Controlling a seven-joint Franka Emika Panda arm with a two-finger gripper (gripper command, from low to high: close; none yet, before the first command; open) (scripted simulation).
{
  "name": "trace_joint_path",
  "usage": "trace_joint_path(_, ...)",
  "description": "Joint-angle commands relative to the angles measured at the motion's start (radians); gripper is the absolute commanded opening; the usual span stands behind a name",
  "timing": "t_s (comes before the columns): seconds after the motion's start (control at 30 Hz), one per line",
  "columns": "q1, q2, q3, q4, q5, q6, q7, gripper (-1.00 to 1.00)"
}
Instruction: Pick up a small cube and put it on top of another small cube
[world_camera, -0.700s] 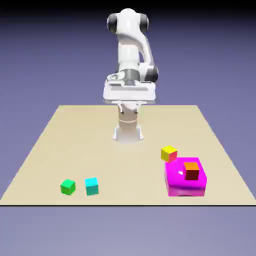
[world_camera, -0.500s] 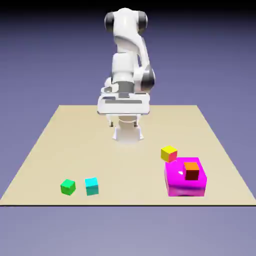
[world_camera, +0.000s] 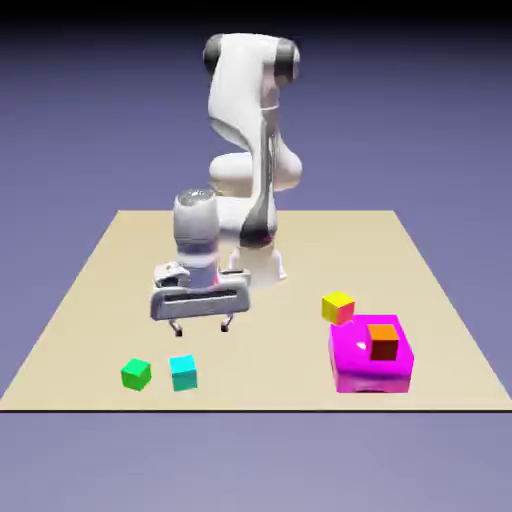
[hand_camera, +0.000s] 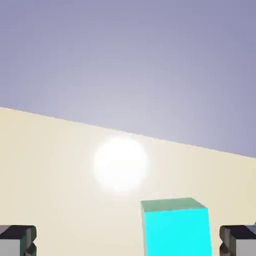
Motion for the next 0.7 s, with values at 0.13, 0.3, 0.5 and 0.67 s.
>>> trace_joint_path(0.13,0.029,0.118,-0.068,0.061,0.027,-0.064,-0.086,0.00)
trace_joint_path(0.3,-0.060,0.291,0.046,0.083,0.162,0.077,-0.179,0.00)
trace_joint_path(0.5,0.015,0.146,-0.050,0.064,0.048,-0.042,-0.101,-1.00)
trace_joint_path(0.67,0.105,-0.035,0.059,0.009,-0.052,-0.149,-0.081,-1.00)
